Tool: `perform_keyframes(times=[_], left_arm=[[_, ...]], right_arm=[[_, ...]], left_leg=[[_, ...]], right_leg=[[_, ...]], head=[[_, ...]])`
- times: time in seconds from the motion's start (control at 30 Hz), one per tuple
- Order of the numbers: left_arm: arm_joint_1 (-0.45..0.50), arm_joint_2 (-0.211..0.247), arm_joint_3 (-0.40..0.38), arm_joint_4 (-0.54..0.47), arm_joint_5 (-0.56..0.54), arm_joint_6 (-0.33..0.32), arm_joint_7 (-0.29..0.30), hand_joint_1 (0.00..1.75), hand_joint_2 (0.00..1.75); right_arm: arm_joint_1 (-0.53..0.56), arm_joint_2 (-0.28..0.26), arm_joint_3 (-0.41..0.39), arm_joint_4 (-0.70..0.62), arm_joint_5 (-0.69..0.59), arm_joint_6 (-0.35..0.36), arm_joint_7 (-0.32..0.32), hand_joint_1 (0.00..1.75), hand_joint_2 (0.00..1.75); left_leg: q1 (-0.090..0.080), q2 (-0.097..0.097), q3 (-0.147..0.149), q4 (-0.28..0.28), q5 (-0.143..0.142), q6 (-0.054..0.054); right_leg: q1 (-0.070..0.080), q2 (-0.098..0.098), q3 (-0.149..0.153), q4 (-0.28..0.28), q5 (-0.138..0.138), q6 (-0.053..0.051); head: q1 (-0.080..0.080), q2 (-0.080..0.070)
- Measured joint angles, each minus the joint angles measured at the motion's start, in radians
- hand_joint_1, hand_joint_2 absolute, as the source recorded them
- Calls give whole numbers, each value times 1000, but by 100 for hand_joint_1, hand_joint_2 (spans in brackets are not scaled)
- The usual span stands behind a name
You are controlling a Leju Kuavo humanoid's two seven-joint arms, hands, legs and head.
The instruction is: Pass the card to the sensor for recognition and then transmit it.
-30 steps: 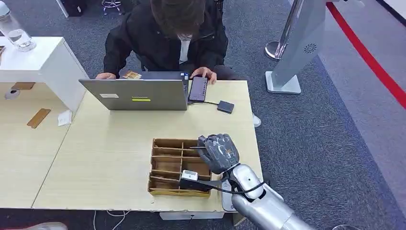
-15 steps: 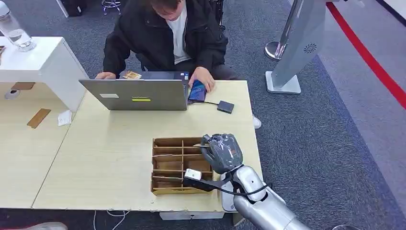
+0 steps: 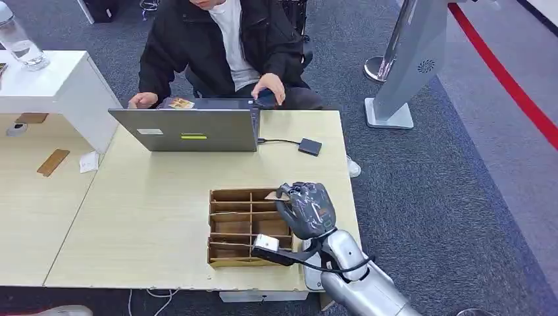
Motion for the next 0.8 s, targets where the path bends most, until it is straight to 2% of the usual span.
perform_keyframes(times=[0.47,0.8], left_arm=[[-1,-12,0,-14,0,-1,-1,0,0],[-3,-10,-1,-14,0,16,-2,0,0]], right_arm=[[53,0,-39,-174,11,-70,-42,175,175],[37,5,-58,-212,-3,-82,-53,175,175]], left_leg=[[0,0,0,0,0,0],[0,0,0,0,0,0]], right_leg=[[0,0,0,0,0,0],[0,0,0,0,0,0]], head=[[0,0],[0,0]])
